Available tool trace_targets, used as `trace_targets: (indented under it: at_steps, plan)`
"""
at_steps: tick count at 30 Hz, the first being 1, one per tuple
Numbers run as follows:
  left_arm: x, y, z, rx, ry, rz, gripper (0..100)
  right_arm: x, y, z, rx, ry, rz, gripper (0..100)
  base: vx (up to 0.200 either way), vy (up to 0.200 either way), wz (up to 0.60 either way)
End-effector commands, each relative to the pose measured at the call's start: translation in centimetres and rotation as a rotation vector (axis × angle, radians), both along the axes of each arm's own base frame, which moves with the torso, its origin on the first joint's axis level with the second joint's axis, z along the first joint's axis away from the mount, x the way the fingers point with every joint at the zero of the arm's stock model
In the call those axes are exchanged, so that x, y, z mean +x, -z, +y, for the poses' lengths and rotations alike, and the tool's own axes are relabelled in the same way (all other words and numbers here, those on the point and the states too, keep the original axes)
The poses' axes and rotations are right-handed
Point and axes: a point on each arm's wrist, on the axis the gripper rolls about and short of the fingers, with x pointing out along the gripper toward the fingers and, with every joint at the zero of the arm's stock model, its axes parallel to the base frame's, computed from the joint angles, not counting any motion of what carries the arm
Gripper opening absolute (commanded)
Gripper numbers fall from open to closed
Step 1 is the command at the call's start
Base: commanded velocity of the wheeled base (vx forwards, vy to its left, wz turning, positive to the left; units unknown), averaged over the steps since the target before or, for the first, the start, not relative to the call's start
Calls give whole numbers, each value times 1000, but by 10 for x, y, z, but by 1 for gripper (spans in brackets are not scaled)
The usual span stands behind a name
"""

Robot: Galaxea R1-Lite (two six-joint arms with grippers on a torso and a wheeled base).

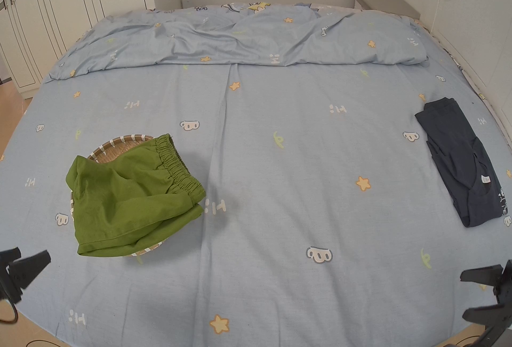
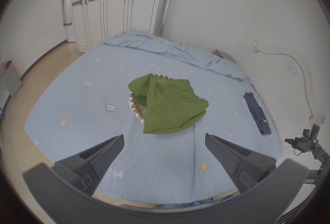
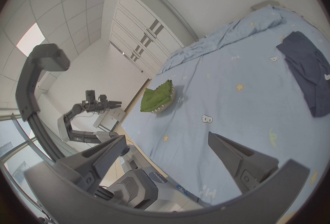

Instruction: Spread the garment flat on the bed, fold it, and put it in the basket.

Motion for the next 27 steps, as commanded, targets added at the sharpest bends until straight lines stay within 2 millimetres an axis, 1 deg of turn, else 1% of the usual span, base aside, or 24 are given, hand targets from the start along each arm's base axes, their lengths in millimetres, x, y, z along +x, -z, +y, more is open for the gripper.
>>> trace_targets:
  at_steps: [1,2,4,8,9,10,11,13,16,19,20,21,22,23,25,27]
  plan:
    - [-61,71,6,-10,-84,-314,100,-56,31,-10,86,50,-150,100,0,0,0]
    - [-65,82,6,-14,-88,-333,100,-59,35,-10,88,55,-158,100,0,0,0]
    - [-66,89,6,-15,-95,-343,100,-62,39,-10,89,64,-168,100,0,0,0]
    - [-62,113,4,-7,-145,-423,100,-67,52,-9,89,119,-202,100,0,0,0]
    - [-62,113,4,-7,-145,-423,100,-67,52,-9,89,119,-202,100,0,0,0]
    - [-57,128,4,12,-153,-447,100,-67,56,-8,85,163,-206,100,0,0,0]
    - [-53,135,5,35,-170,-459,100,-67,59,-7,82,196,-206,100,0,0,0]
    - [-51,133,5,46,-176,-512,100,-69,64,-5,79,233,-232,100,0,0,0]
    - [-52,135,5,63,-152,-477,100,-68,72,-6,63,279,-255,100,0,0,0]
    - [-52,134,4,117,-115,-473,100,-64,80,-9,6,401,-267,100,0,0,0]
    - [-52,135,4,164,-89,-472,100,-62,80,-11,-36,500,-293,100,0,0,0]
    - [-52,135,3,183,-69,-477,100,-61,80,-12,-56,564,-308,100,0,0,0]
    - [-52,135,3,191,-61,-478,100,-61,80,-13,-63,584,-312,100,0,0,0]
    - [-52,135,2,204,-23,-491,100,-60,80,-15,-91,671,-327,100,0,0,0]
    - [-51,134,2,228,11,-511,100,-58,82,-17,-142,739,-356,100,0,0,0]
    - [-51,138,2,289,11,-482,100,-57,83,-17,-204,759,-400,100,0,0,0]
